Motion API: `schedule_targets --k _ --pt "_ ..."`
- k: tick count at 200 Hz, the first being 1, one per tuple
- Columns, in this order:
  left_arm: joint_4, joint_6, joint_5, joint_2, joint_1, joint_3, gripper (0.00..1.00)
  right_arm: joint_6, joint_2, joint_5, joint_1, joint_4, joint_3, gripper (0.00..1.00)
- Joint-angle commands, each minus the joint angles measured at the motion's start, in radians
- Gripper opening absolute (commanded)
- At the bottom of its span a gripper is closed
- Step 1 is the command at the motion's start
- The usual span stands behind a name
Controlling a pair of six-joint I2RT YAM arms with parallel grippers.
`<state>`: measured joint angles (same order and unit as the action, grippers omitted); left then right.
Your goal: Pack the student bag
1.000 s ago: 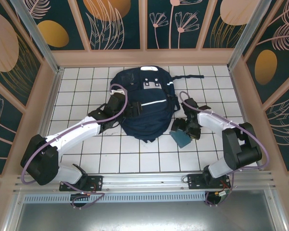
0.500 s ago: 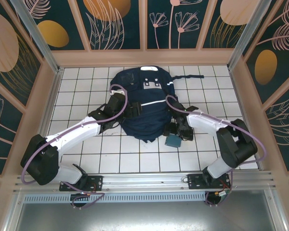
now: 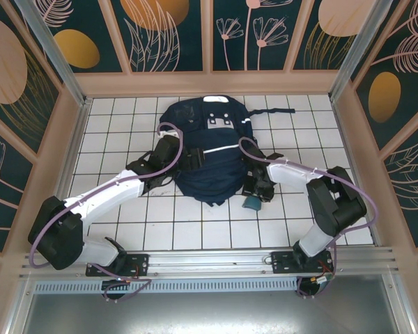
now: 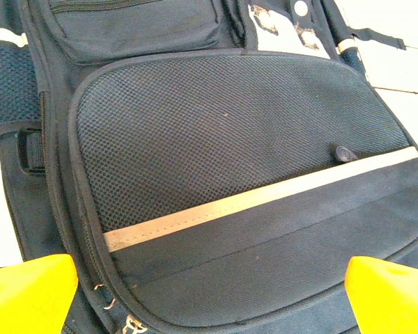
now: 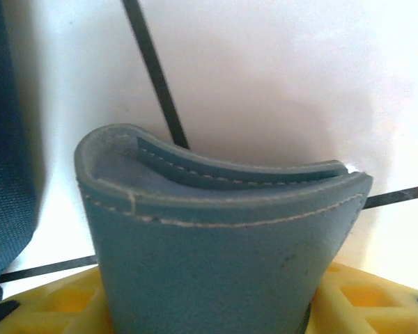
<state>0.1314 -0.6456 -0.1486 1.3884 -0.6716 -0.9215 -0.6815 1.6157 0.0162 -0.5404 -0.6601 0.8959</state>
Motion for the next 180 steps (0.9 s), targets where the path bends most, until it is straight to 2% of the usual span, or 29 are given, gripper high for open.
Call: schedule_targets --k 1,26,52,72,88,116,140,148,160,167,180 --pt "-0.034 -0.025 0.08 -0.021 0.022 0.009 0.98 0.013 -0.081 -0.043 0.036 0.021 0.007 0.55" --pt "-0.073 -0.035 0.194 -0.028 0.068 0.009 0.99 0.149 -0.169 -0.035 0.038 0.045 0.06 0.56" --pt "-0.128 -0.034 0.338 -0.025 0.124 -0.013 0.99 0.311 -0.209 0.149 0.037 0.133 0.149 0.57" --pt "-0.161 -0.018 0.429 -0.001 0.142 -0.046 0.98 0.385 -0.18 0.284 0.037 0.234 0.243 0.59" --pt "-0.158 -0.034 0.402 0.024 0.158 -0.099 0.99 0.425 -0.085 0.332 0.036 0.273 0.357 0.59" --pt "-0.139 -0.075 0.316 0.046 0.209 -0.105 0.99 0.443 0.147 0.27 0.027 0.188 0.608 0.59" --pt "-0.141 -0.094 0.322 0.051 0.219 -0.096 0.99 0.441 0.296 0.248 0.025 0.099 0.756 0.6" --pt "-0.142 -0.096 0.335 0.055 0.219 -0.096 0.99 0.44 0.32 0.248 0.025 0.079 0.789 0.65" --pt "-0.144 -0.098 0.351 0.064 0.22 -0.095 0.99 0.43 0.333 0.24 0.026 0.071 0.805 0.85" --pt "-0.148 -0.1 0.36 0.071 0.219 -0.094 0.98 0.418 0.33 0.237 0.03 0.072 0.803 0.92" --pt "-0.161 -0.1 0.397 0.092 0.221 -0.1 0.98 0.393 0.306 0.266 0.046 0.104 0.769 0.97"
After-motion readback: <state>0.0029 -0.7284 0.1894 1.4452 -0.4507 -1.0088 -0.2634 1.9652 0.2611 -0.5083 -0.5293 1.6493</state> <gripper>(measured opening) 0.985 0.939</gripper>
